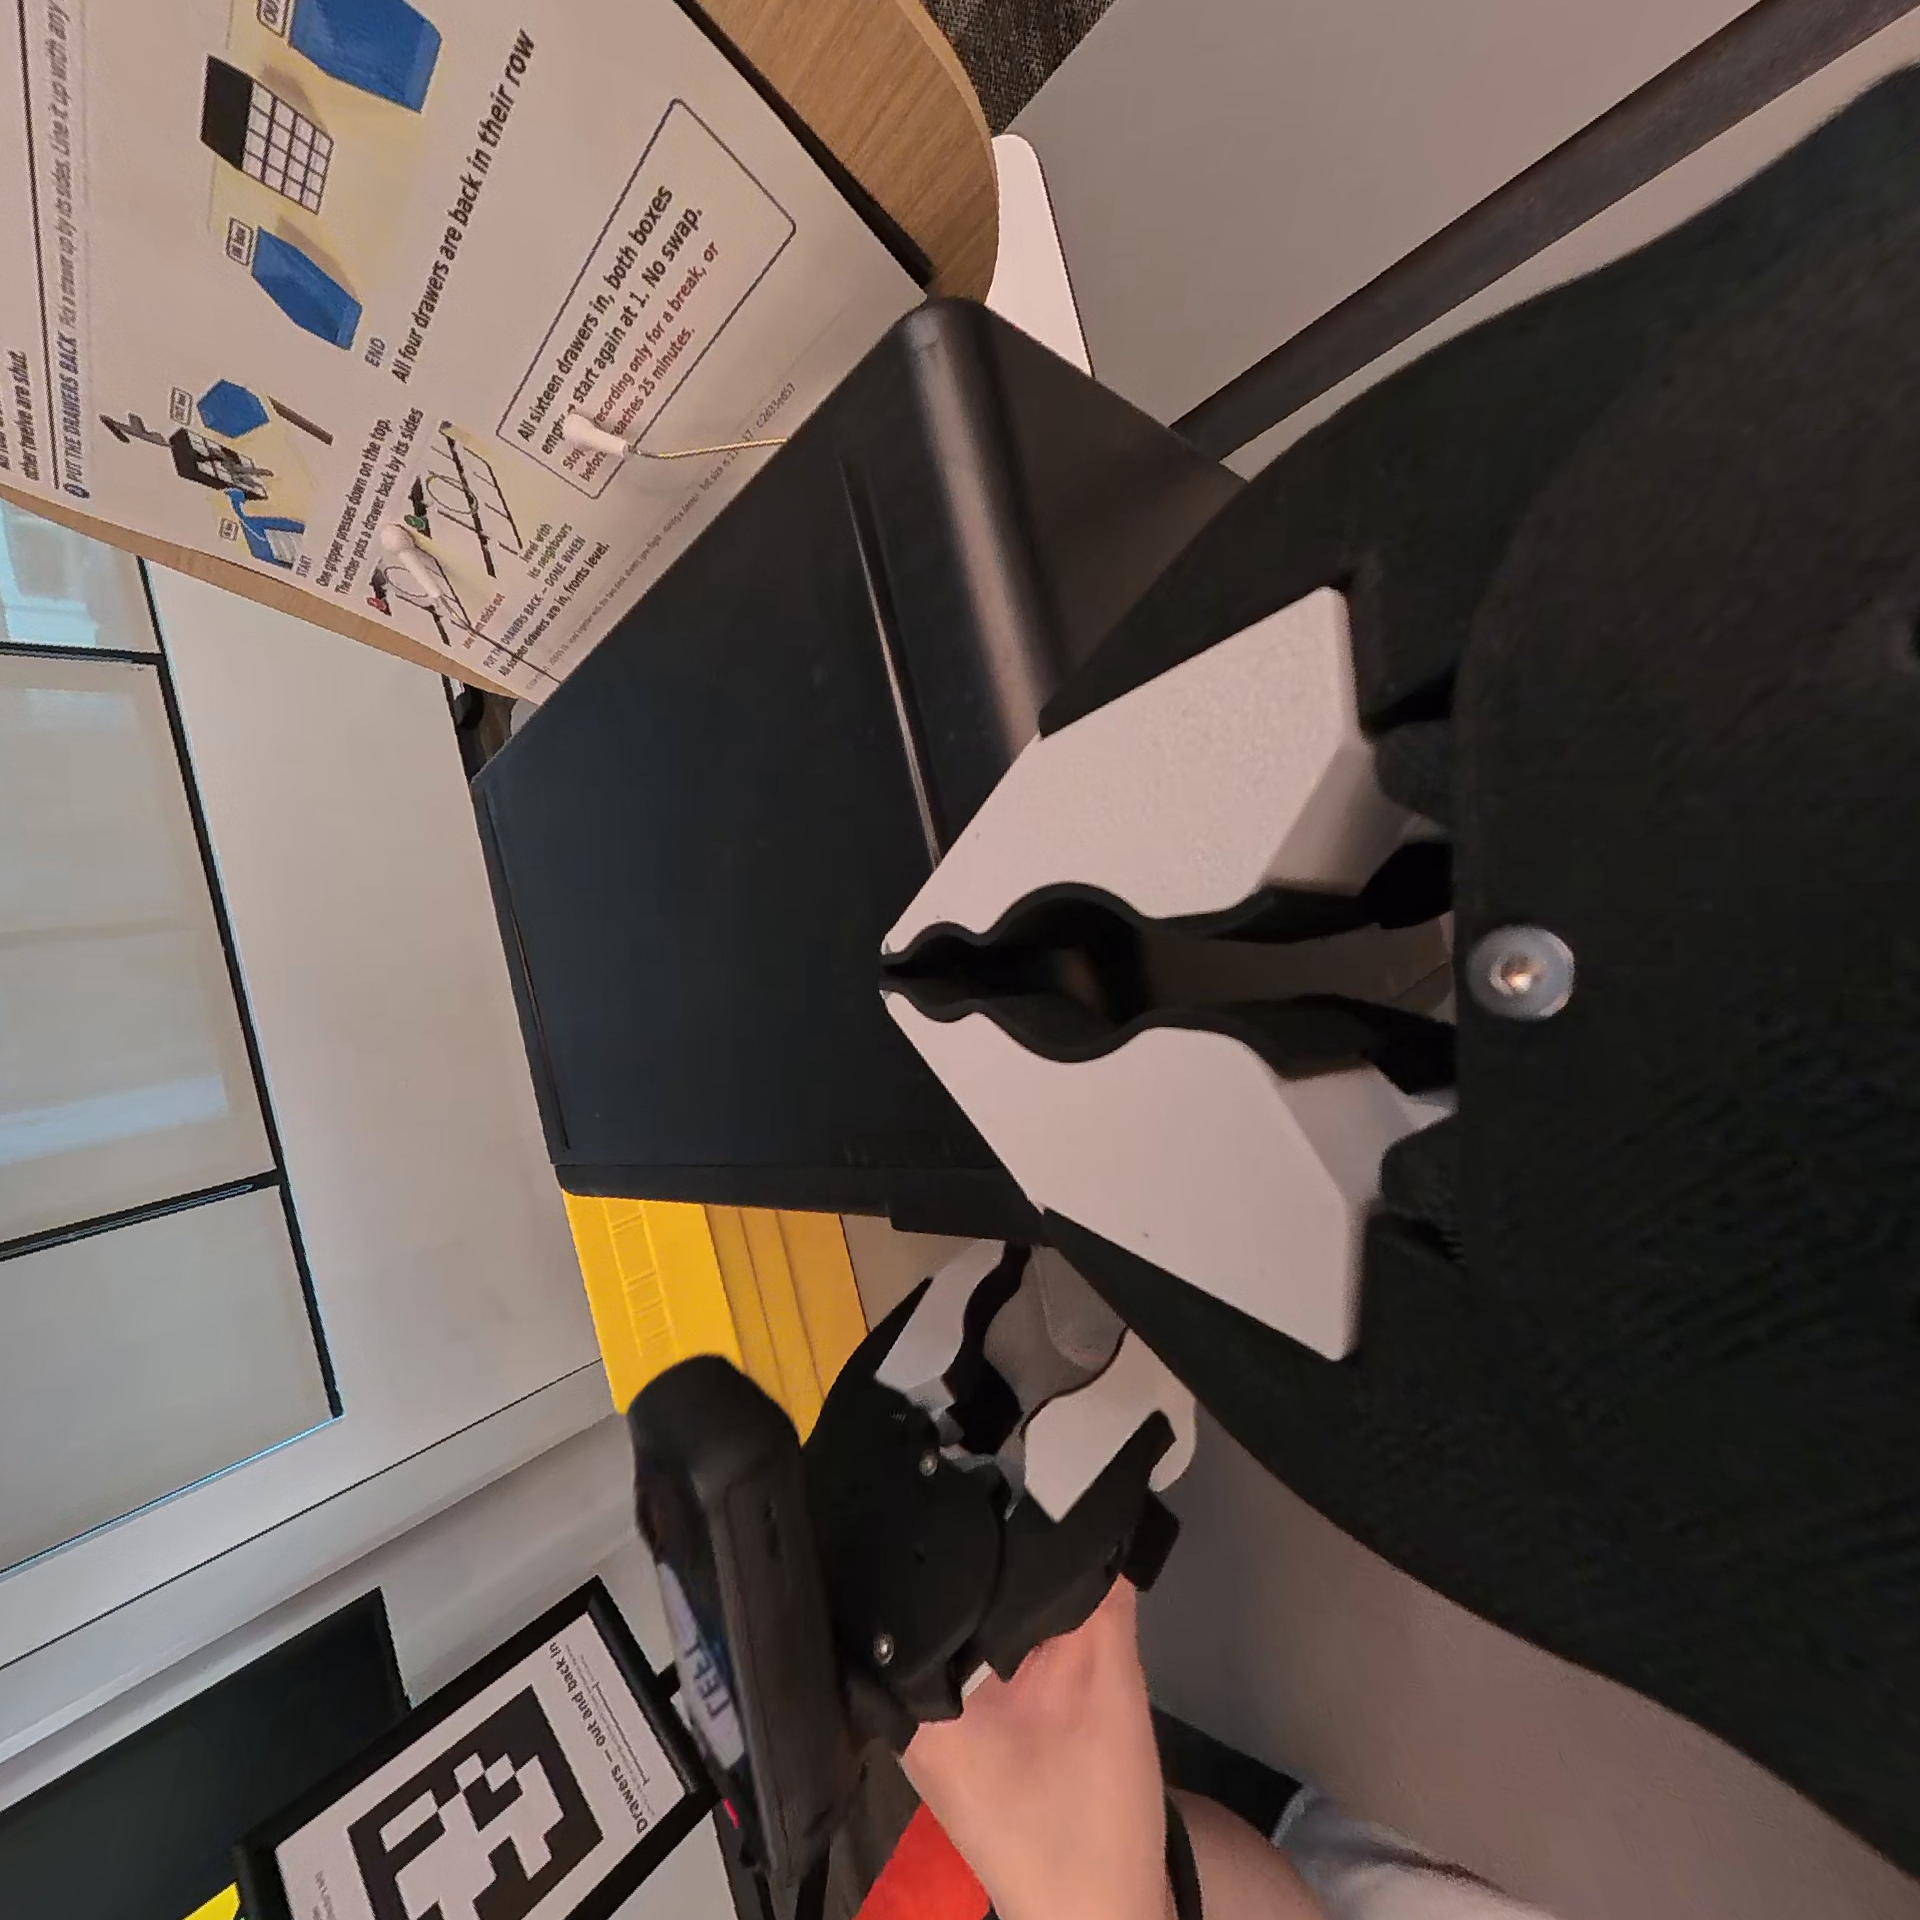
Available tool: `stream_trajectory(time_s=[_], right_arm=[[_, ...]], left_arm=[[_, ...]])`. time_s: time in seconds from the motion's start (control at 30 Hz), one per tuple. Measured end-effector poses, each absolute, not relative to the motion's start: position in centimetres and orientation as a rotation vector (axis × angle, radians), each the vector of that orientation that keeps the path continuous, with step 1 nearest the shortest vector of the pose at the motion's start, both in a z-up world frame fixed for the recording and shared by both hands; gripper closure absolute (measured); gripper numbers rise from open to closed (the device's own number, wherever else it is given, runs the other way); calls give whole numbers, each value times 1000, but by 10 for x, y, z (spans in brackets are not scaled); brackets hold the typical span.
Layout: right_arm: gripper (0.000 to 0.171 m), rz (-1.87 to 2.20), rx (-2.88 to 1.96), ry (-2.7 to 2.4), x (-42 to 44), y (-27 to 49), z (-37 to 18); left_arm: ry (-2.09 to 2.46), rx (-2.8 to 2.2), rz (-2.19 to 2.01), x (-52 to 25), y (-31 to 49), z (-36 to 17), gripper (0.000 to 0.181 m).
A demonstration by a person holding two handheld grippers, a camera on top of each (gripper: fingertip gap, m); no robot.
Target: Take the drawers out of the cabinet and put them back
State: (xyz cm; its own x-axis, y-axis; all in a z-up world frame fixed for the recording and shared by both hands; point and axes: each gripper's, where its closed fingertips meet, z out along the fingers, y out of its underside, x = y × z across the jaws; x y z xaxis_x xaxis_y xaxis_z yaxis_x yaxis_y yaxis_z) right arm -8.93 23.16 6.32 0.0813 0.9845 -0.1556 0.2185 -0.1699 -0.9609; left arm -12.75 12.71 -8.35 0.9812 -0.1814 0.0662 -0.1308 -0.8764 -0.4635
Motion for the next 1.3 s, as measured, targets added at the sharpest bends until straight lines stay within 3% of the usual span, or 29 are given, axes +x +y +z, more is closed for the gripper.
stream_trajectory(time_s=[0.3, 0.43, 0.57, 0.7, 0.8, 0.87, 1.1, 1.3], right_arm=[[171, 1171, -1537, -1241, -89, 232, 63], [171, 1172, -1537, -1241, -89, 232, 63], [171, 1165, -1540, -1244, -89, 232, 63], [171, 1166, -1541, -1242, -89, 232, 63], [171, 1171, -1542, -1239, -89, 232, 63], [171, 1173, -1541, -1239, -89, 232, 63], [171, 1177, -1540, -1239, -89, 232, 63], [171, 1181, -1540, -1239, -89, 232, 63]], left_arm=[[347, -2557, -346, -122, 95, -61, 105], [677, -2326, -234, -120, 87, -44, 114], [1039, -1937, 198, -128, 74, -37, 145], [1200, -1705, 339, -115, 57, -43, 170], [1258, -1731, 333, -113, 54, -59, 142], [1304, -1698, 423, -117, 59, -66, 139], [1353, -1596, 603, -124, 69, -78, 162], [1327, -1538, 683, -127, 75, -71, 165]])
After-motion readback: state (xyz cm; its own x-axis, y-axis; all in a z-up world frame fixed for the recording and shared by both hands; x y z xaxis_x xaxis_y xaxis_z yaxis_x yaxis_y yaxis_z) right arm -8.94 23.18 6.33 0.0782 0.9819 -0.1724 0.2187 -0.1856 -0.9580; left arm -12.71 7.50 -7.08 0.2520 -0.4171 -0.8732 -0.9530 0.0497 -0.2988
